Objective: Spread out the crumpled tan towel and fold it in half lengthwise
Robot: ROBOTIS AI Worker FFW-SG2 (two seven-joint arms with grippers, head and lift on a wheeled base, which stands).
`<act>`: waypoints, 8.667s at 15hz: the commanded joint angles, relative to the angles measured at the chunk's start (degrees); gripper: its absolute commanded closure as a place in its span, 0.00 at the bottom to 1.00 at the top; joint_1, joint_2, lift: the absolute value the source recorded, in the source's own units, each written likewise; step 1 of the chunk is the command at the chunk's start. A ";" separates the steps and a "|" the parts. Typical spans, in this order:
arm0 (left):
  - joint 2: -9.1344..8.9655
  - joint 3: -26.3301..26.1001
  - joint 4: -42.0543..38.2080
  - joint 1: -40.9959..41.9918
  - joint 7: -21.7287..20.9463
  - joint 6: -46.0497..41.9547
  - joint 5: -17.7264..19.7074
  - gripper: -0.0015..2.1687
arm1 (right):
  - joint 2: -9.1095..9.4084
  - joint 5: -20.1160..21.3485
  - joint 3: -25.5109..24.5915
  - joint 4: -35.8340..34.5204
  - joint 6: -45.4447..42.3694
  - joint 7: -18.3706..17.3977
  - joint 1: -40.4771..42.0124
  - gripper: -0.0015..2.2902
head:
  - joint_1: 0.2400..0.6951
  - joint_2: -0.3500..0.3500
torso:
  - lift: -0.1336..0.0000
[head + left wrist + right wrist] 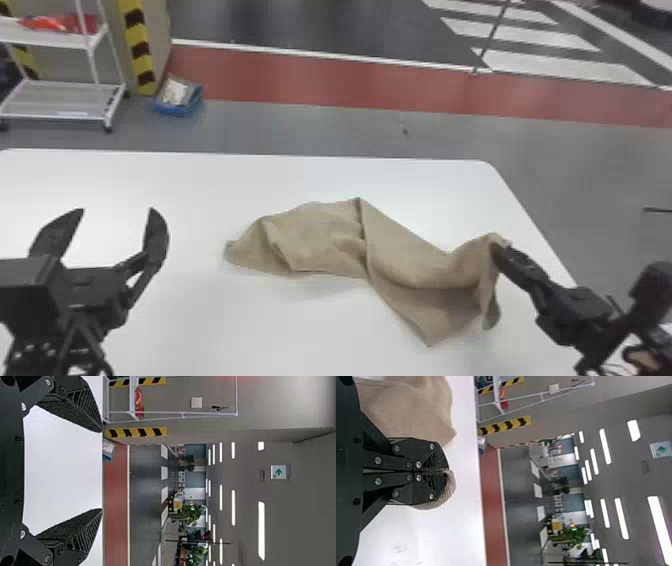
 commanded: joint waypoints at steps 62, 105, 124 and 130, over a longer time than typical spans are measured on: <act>-0.08 -4.07 -9.81 -4.85 -16.15 25.37 2.38 0.98 | 2.81 9.87 -5.08 -8.66 -16.20 4.31 9.43 0.21 | 1.00 0.00 | 0.07; 2.74 2.87 -15.79 -2.30 -17.29 31.88 1.94 0.98 | -9.29 16.81 -24.33 4.61 6.65 16.79 -12.01 0.66 | 1.00 0.00 | 0.07; -0.52 4.54 32.99 -46.60 -14.92 5.16 10.29 0.98 | -13.59 28.15 7.31 47.42 -15.67 -5.89 -54.91 0.66 | 0.54 0.19 | 0.07; 3.79 5.94 21.30 -31.65 -15.18 3.23 9.85 0.98 | -18.78 19.80 6.26 45.75 -17.25 -3.69 -45.41 0.66 | 0.41 0.21 | 0.07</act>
